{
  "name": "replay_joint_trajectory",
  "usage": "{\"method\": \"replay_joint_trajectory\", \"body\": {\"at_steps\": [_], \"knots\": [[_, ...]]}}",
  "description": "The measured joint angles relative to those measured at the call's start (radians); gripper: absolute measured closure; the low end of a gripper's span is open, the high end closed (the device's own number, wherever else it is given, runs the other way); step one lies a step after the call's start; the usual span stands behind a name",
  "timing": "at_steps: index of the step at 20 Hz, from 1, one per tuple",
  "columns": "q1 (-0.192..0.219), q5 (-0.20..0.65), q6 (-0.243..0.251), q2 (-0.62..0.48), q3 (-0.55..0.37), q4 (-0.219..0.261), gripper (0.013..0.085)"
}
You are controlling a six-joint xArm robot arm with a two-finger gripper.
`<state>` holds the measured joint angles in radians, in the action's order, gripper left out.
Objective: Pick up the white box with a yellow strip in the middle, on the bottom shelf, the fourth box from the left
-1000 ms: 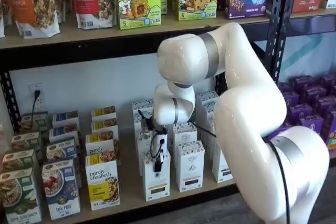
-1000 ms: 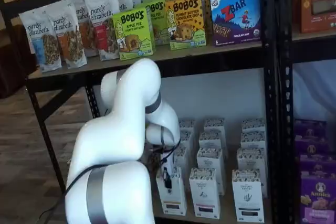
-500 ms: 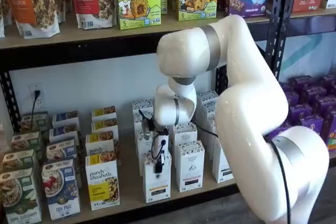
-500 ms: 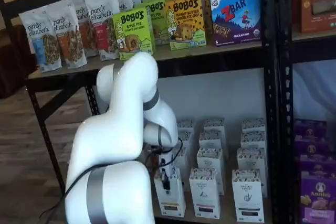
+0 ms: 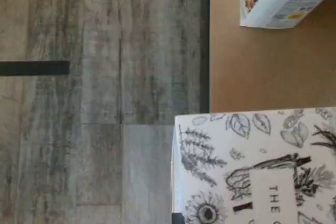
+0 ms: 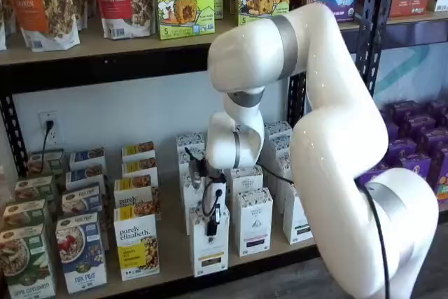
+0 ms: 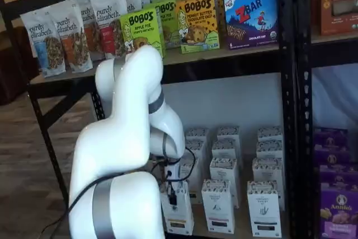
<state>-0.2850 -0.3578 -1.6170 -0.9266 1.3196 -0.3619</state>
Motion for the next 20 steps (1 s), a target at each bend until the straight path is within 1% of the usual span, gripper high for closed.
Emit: {"method": "replay_joint_trajectory", "body": {"at_steps": [5,12,15,18,20], "knots": [[-0.022,0.028,0.015,0.056,-0.089,-0.003,0.049],[-0.054,0.078,-0.029,0.135,-0.214,-0.076,0.049],[-0.066,0.097,-0.025,0.172,-0.27,-0.081,0.049],[-0.077,0.119,-0.001,0.214,-0.33,-0.065,0.049],[-0.083,0.121,0.005,0.238,-0.358,-0.064,0.049]]}}
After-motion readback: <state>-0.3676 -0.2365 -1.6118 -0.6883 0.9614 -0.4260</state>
